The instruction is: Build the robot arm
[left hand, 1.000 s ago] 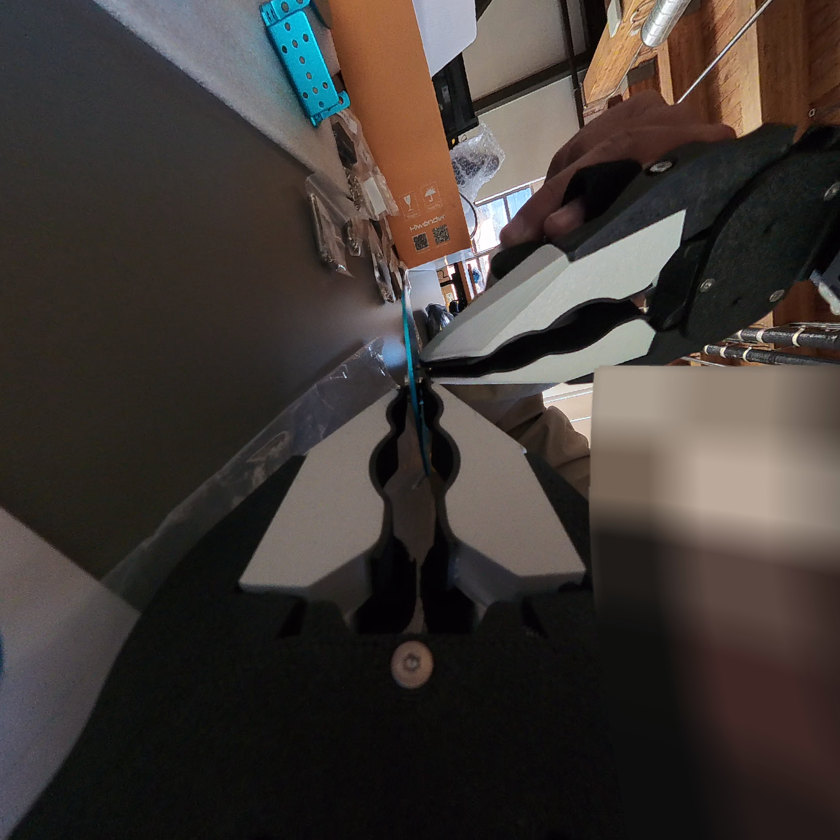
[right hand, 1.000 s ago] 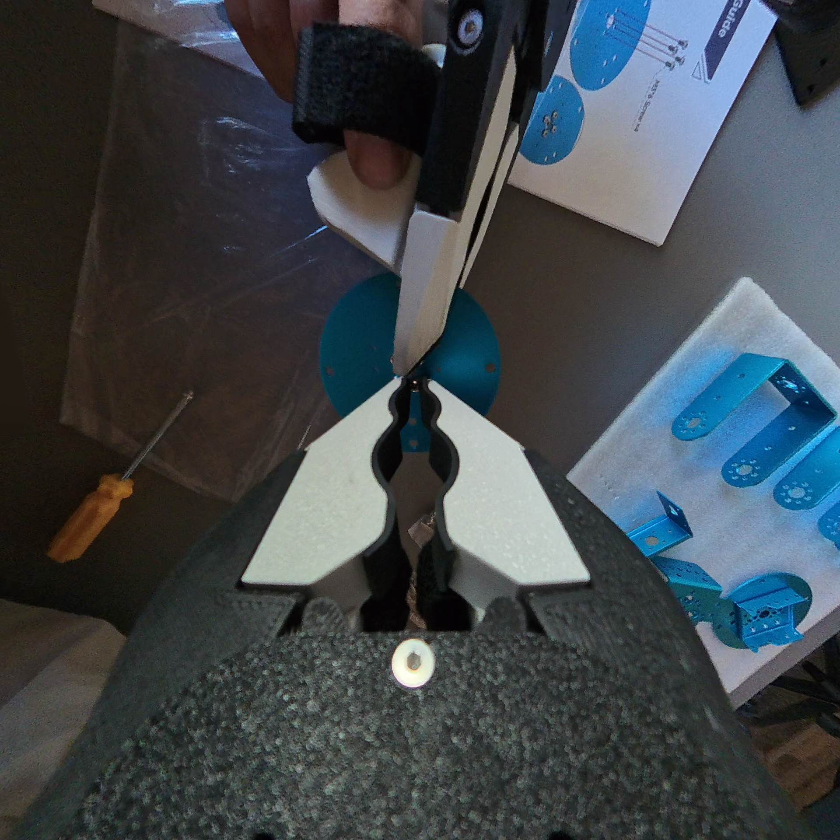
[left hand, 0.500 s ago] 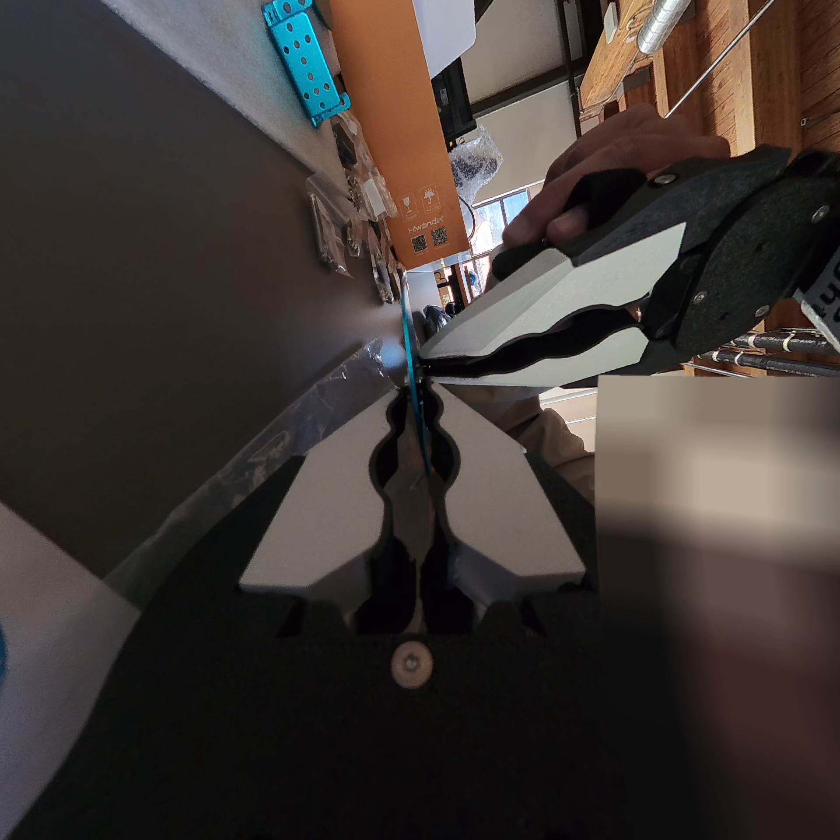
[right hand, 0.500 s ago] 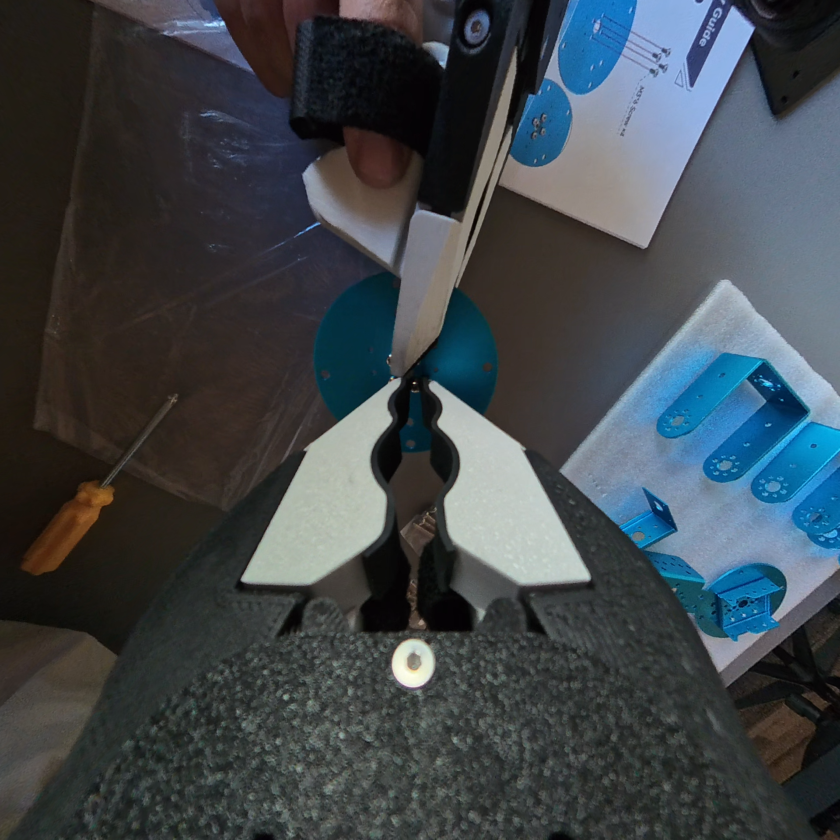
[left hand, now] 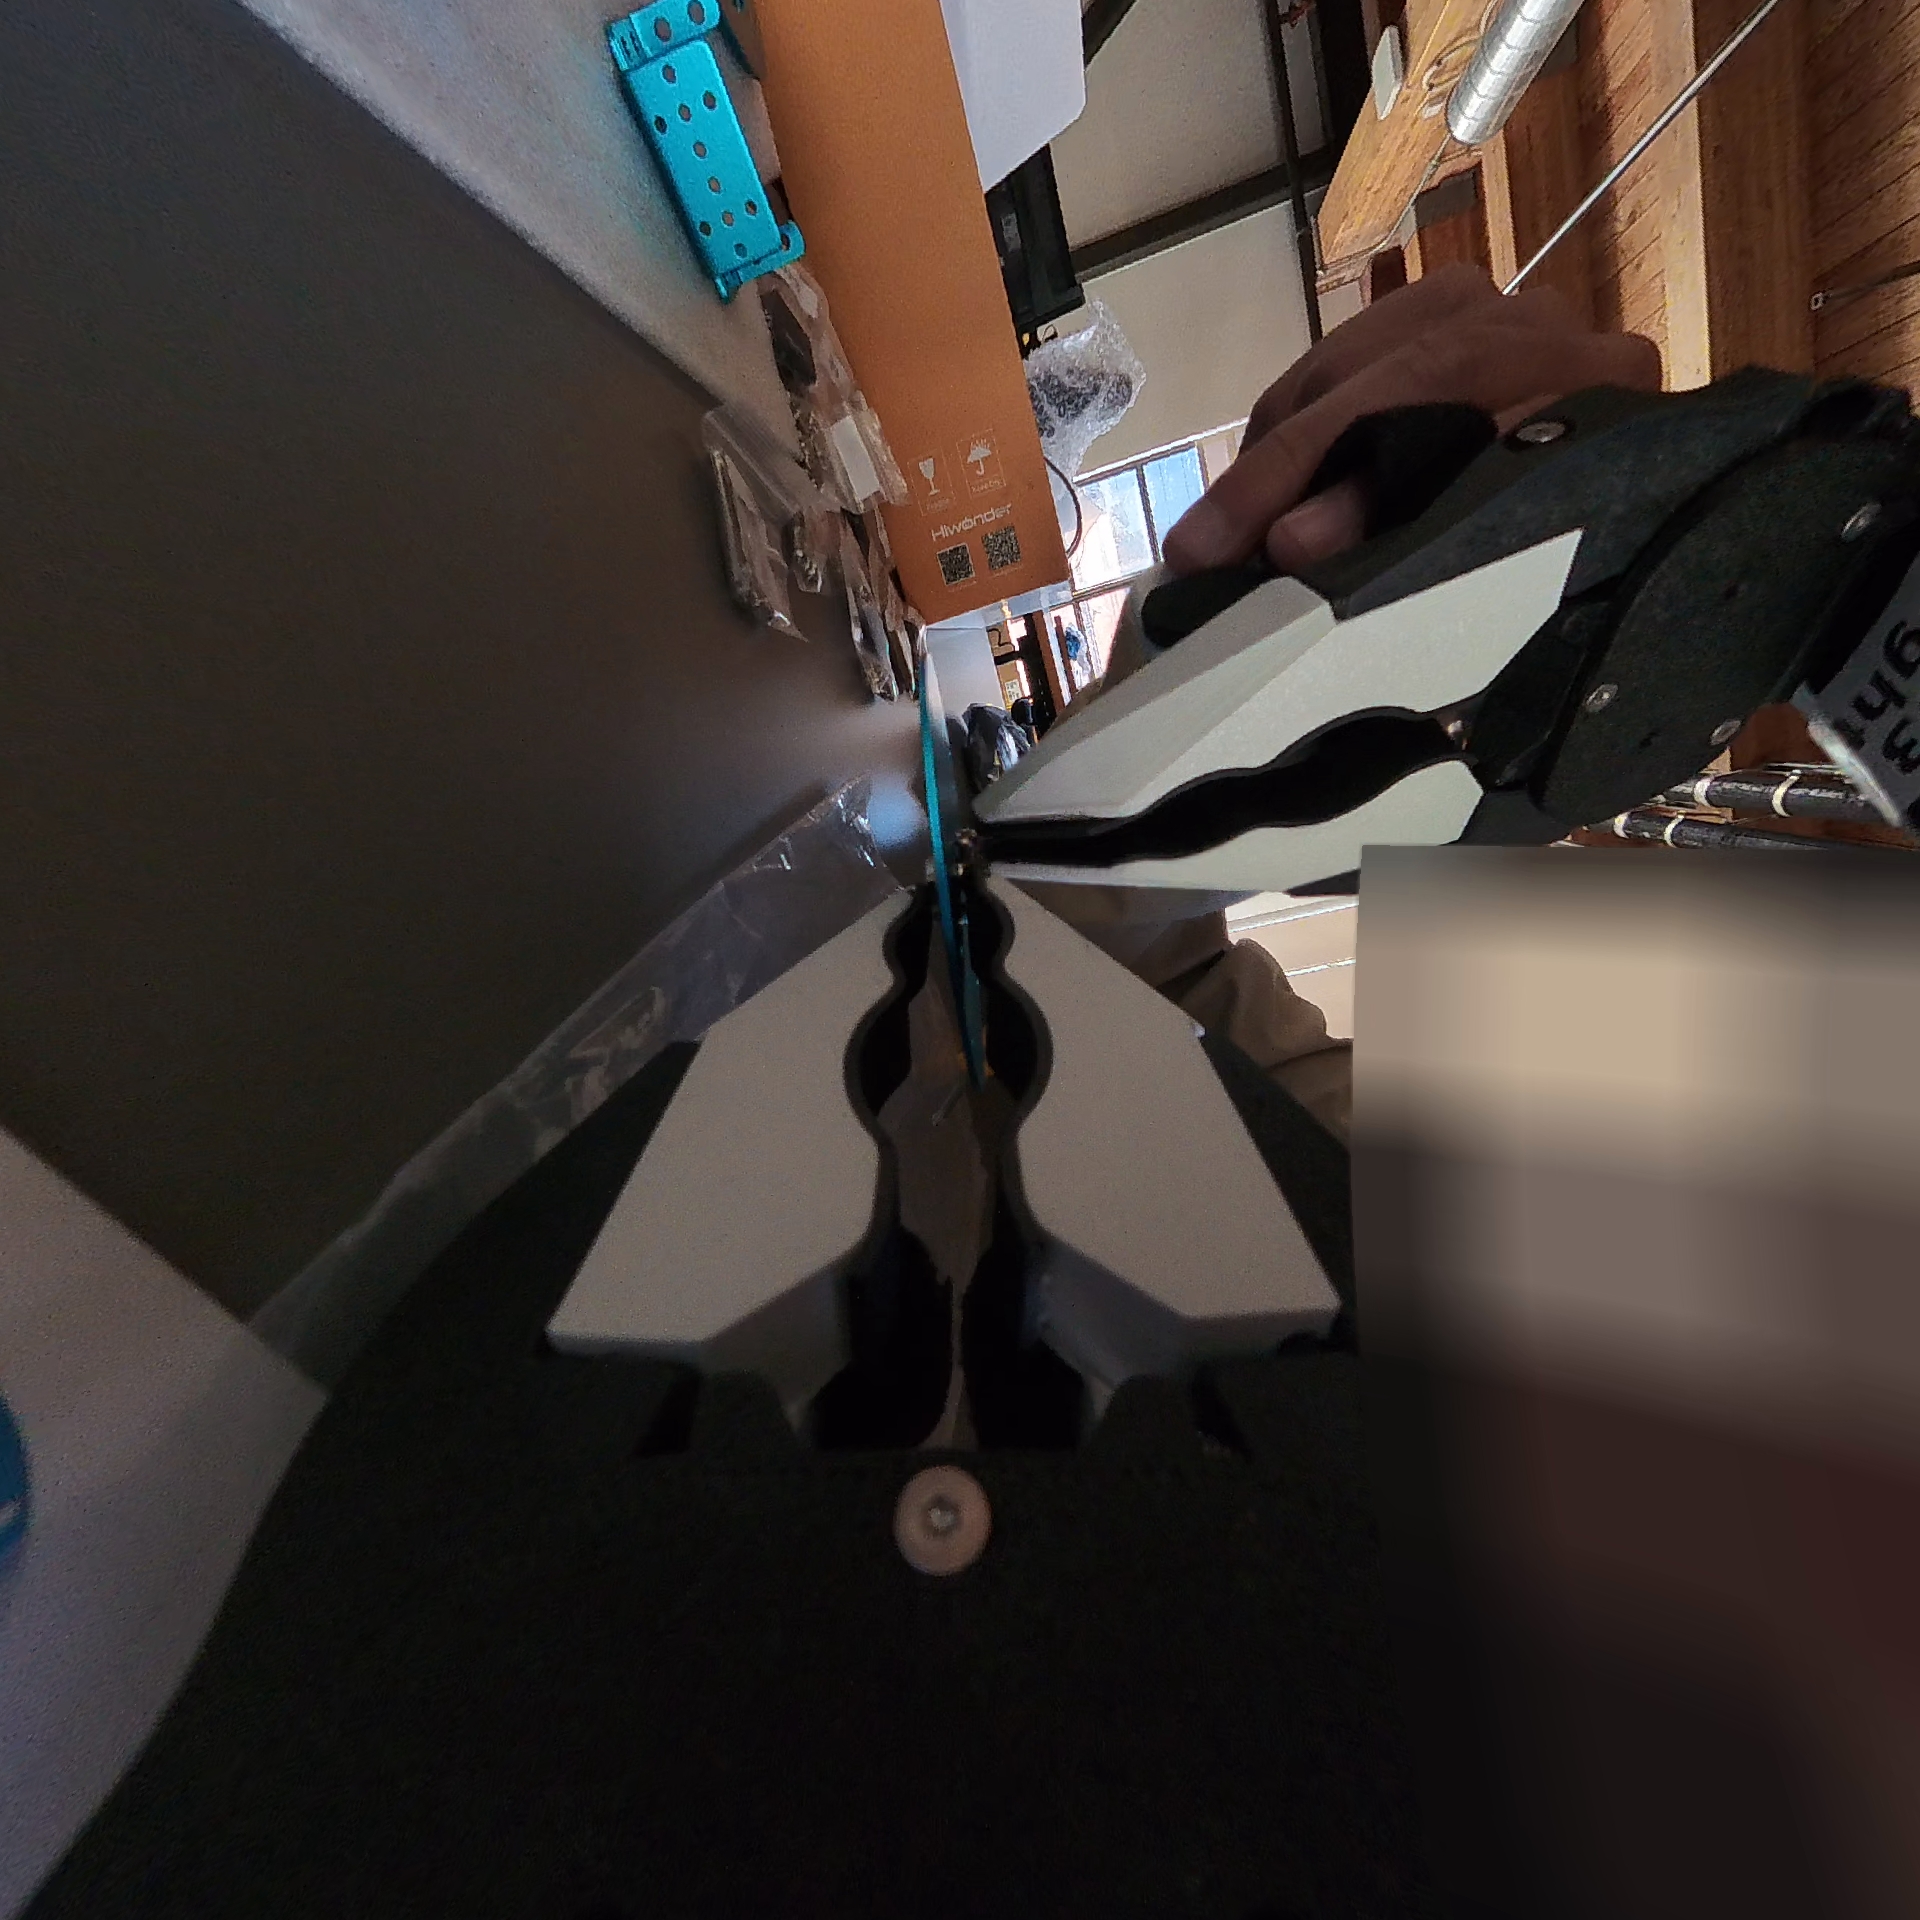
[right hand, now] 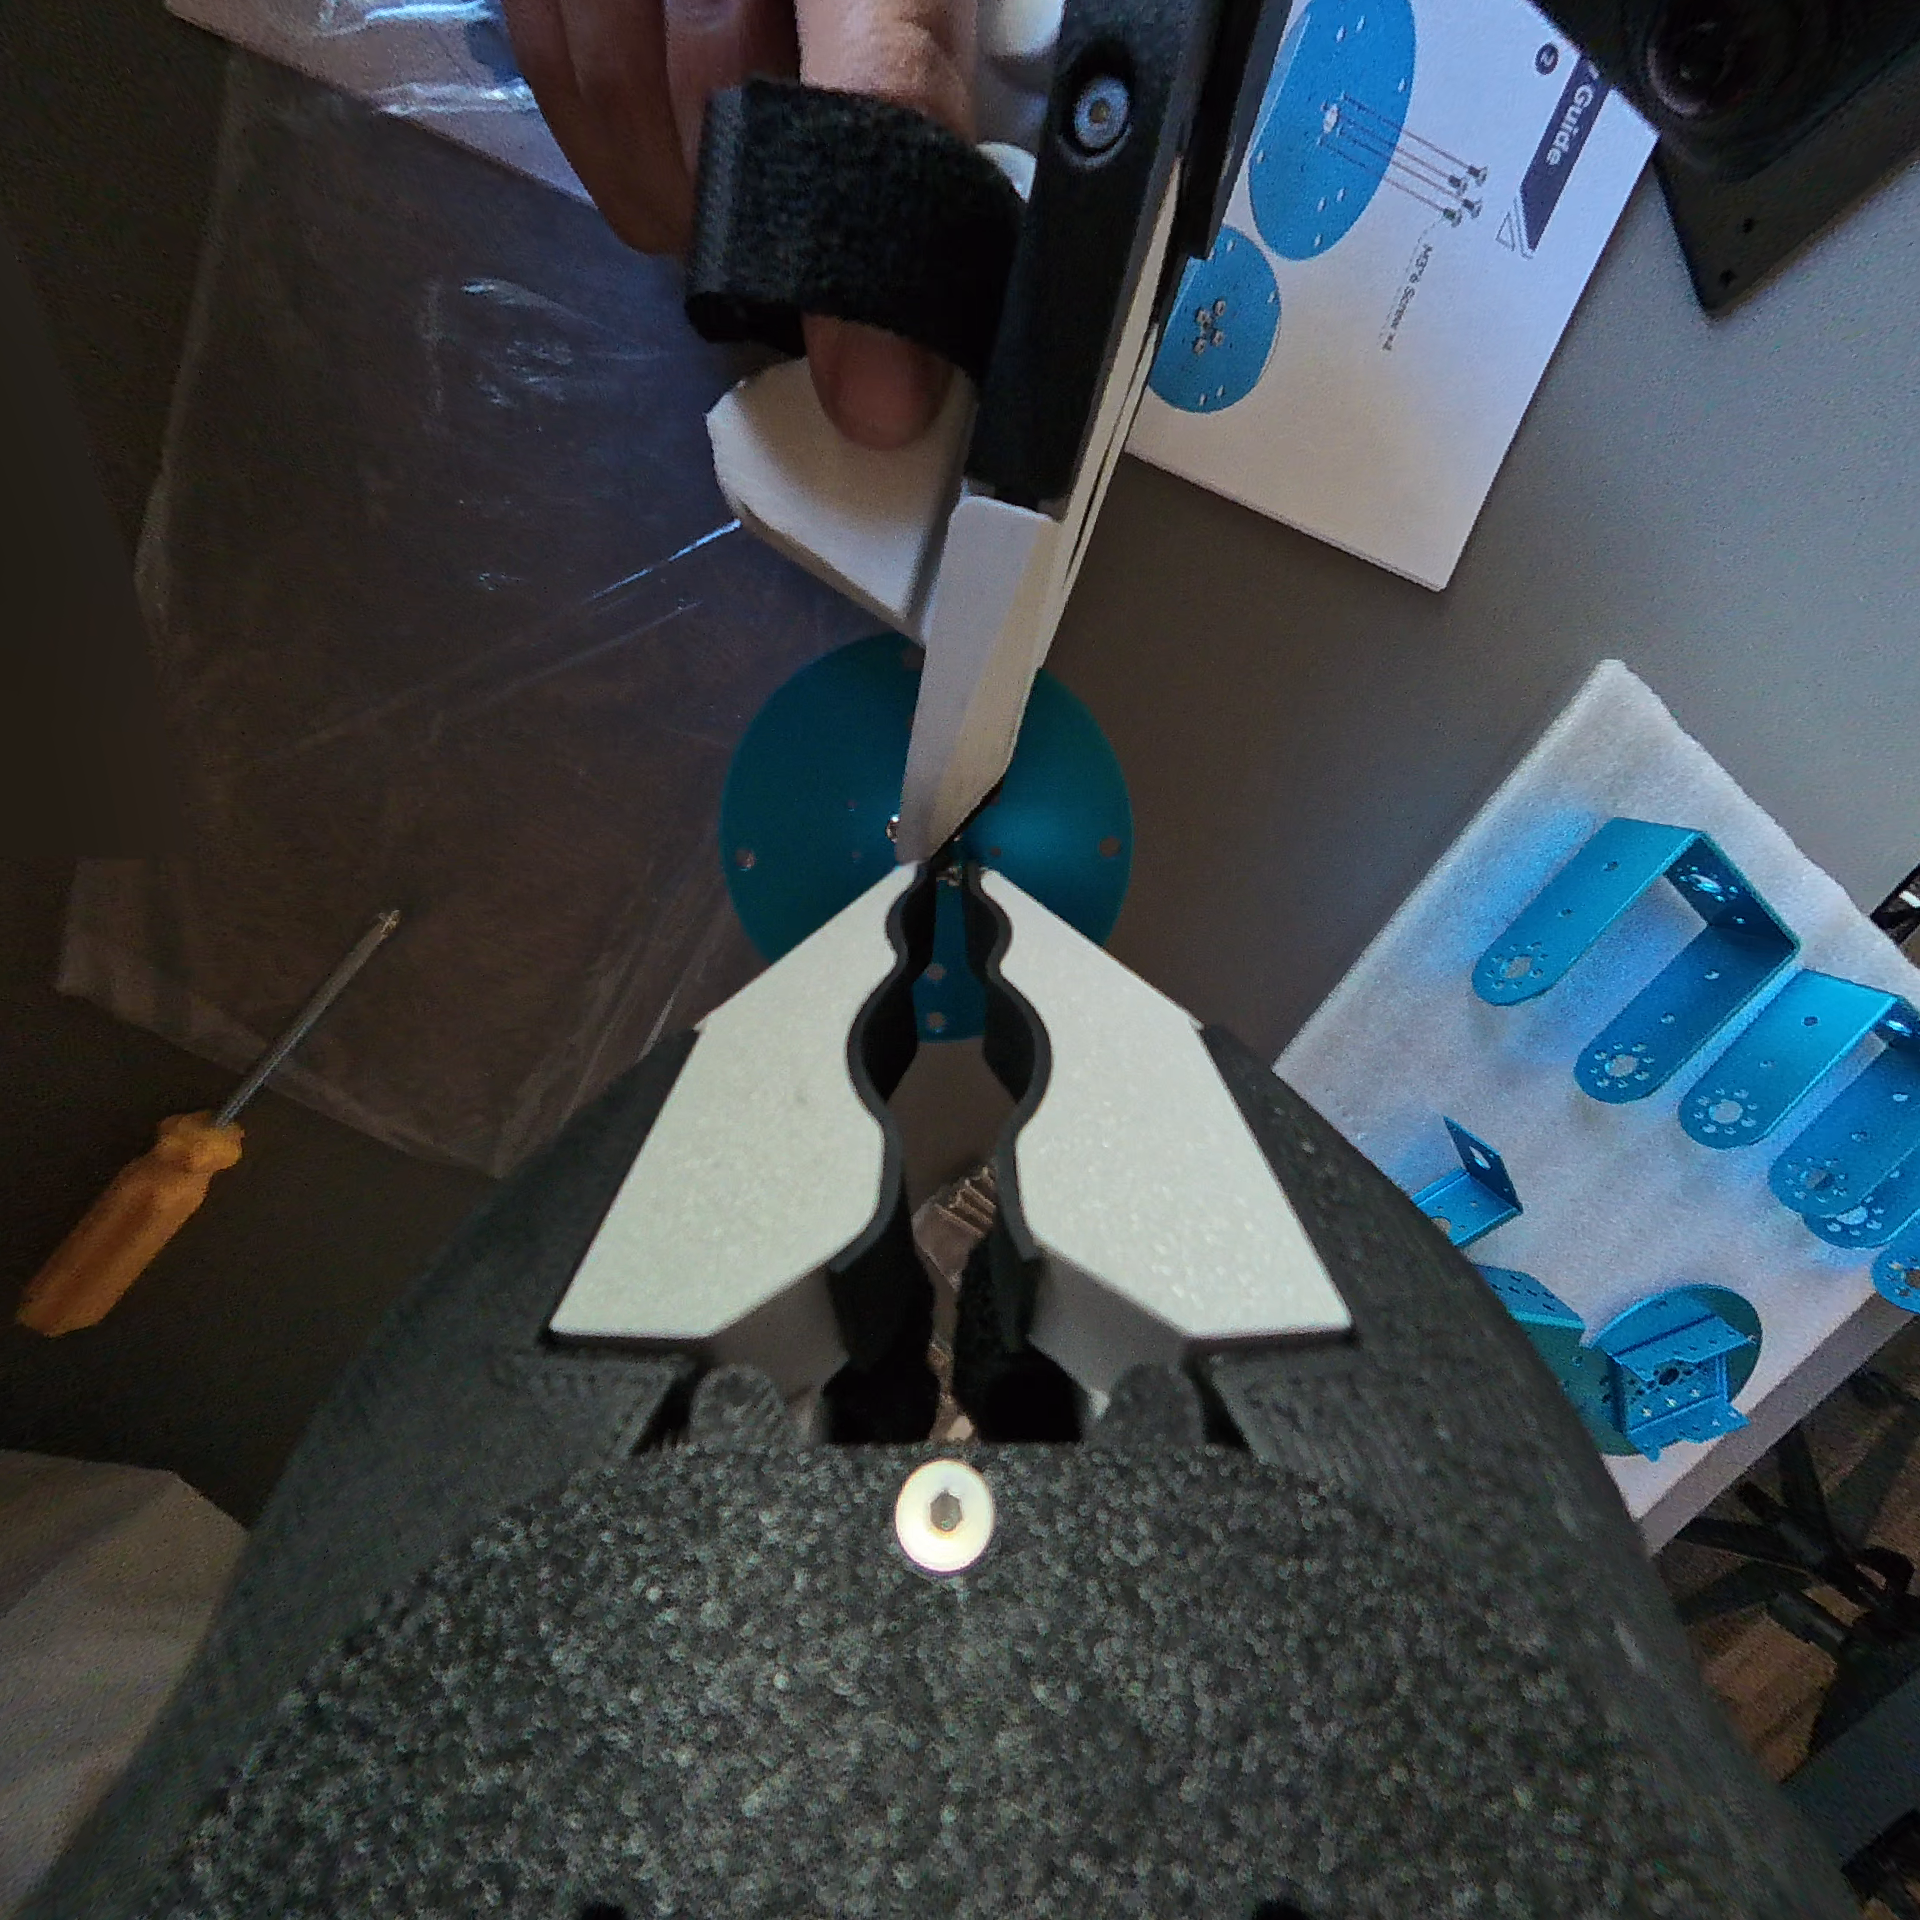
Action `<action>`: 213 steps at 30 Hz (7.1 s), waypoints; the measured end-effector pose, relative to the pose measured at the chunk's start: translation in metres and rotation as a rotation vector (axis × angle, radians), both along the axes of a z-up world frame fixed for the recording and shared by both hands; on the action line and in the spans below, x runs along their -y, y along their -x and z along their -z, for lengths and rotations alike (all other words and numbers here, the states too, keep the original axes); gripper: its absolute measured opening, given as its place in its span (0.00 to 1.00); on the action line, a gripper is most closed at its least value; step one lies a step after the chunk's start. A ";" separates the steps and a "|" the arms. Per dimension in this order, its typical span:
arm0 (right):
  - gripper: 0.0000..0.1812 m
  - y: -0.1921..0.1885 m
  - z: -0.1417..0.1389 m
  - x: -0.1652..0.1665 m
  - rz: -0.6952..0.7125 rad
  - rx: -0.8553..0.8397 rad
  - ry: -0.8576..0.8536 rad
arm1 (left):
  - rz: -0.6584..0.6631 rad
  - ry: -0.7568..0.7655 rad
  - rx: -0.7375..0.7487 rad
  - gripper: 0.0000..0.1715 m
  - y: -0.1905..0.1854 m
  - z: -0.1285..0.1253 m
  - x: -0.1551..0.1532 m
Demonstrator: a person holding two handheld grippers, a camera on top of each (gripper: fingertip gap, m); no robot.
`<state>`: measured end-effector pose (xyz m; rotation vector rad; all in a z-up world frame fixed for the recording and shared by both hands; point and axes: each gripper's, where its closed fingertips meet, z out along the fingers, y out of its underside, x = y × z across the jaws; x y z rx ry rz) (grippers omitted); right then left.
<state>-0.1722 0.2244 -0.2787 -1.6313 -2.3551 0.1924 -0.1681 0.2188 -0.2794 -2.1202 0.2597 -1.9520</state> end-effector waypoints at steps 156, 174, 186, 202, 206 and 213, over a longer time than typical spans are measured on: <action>0.26 -0.151 -0.004 0.165 0.856 -0.848 0.352 | -0.017 0.017 -0.007 0.03 0.002 0.002 -0.003; 0.23 -0.159 0.049 0.169 0.916 -0.687 0.197 | 0.001 -0.003 -0.011 0.03 0.000 0.002 0.000; 0.15 -0.167 0.057 0.168 0.885 -0.605 0.023 | 0.006 -0.015 -0.017 0.03 -0.001 0.001 0.001; 0.12 -0.129 0.057 0.147 0.855 -0.393 0.101 | 0.017 -0.026 -0.022 0.03 -0.002 0.001 0.003; 0.10 -0.126 0.059 0.143 0.818 -0.236 0.097 | 0.015 -0.029 -0.024 0.03 -0.002 0.001 0.003; 0.09 -0.126 0.055 0.135 0.740 -0.129 0.006 | 0.017 -0.029 -0.025 0.03 -0.002 0.002 0.004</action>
